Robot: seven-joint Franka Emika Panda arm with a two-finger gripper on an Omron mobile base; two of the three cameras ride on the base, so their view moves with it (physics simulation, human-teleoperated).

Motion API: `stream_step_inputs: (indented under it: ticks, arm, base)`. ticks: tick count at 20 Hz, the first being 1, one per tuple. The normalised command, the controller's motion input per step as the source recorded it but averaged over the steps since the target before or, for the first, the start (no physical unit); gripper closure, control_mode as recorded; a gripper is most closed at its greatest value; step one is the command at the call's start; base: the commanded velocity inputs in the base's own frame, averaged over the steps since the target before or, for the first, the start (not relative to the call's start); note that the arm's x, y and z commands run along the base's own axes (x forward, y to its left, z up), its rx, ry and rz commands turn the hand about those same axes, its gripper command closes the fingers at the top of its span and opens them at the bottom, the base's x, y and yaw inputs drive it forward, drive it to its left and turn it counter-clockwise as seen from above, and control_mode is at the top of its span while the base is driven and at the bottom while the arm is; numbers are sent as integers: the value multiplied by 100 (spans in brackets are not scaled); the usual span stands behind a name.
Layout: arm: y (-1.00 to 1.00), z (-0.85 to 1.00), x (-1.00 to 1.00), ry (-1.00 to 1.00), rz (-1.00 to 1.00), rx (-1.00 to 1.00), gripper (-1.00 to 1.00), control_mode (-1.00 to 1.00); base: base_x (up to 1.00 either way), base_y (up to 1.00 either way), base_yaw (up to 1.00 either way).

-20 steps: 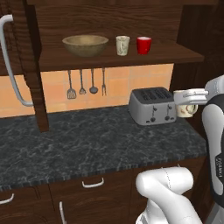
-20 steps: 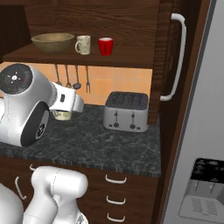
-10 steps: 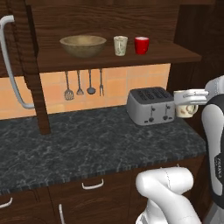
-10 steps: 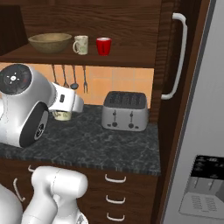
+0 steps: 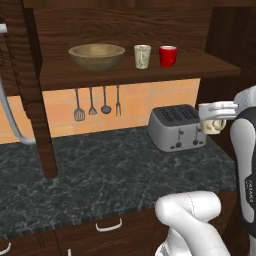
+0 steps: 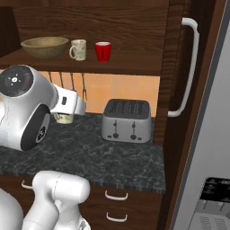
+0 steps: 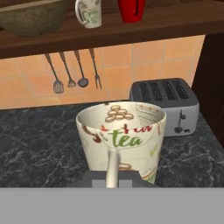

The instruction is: Gather all objects into one cabinet and sort the glasses and bowls to opposite sides.

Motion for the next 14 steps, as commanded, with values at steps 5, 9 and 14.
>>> stream_step_inputs:
  ticks: [5,9,14]
  arm:
    - [0,3,0,0,0,0,100,-100]
    - [0,73,0,-13,-1,0,100,-100]
    - [-5,84,0,0,-14,-7,100,-100]
  base:
    - [0,0,0]
    - [0,0,0]
    - [0,0,0]
